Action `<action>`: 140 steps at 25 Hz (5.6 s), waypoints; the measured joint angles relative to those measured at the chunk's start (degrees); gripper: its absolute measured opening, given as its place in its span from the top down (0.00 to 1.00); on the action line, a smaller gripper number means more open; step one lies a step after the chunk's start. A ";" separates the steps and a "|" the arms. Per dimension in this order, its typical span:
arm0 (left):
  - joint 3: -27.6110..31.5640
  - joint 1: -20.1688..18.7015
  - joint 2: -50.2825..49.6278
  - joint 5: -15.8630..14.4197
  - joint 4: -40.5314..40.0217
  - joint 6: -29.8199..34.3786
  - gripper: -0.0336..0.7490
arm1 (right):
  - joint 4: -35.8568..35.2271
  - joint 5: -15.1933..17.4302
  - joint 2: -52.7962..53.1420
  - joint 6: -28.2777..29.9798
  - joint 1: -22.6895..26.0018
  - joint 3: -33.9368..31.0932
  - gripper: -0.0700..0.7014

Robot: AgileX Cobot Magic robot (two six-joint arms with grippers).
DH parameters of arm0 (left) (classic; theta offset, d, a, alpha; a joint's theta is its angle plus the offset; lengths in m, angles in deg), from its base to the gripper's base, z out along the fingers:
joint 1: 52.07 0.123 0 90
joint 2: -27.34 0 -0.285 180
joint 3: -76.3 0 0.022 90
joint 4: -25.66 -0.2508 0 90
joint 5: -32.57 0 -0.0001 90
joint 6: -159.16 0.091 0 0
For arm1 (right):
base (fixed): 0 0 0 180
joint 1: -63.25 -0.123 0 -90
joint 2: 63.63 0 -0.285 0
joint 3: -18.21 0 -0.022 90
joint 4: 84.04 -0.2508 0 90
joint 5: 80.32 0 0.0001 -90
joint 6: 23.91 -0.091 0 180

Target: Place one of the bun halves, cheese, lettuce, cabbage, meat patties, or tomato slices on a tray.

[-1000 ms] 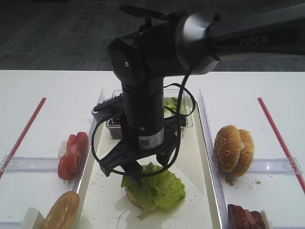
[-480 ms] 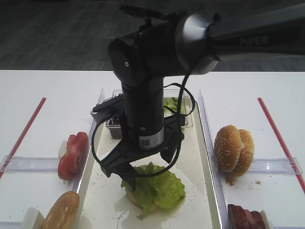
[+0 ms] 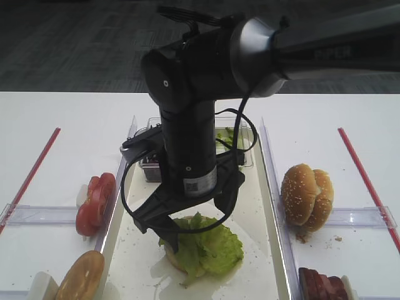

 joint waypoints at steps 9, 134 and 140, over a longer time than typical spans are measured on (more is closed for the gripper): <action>0.00 0.00 0.00 0.00 0.00 0.00 0.33 | 0.41 1.23 0.00 0.00 0.00 5.93 0.01; 0.00 0.00 0.00 0.00 0.00 0.00 0.33 | 4.21 3.15 58.06 10.49 53.20 -26.23 0.01; 0.00 0.00 0.00 0.00 0.00 0.00 0.33 | 3.59 3.25 69.59 10.46 53.20 -33.93 0.01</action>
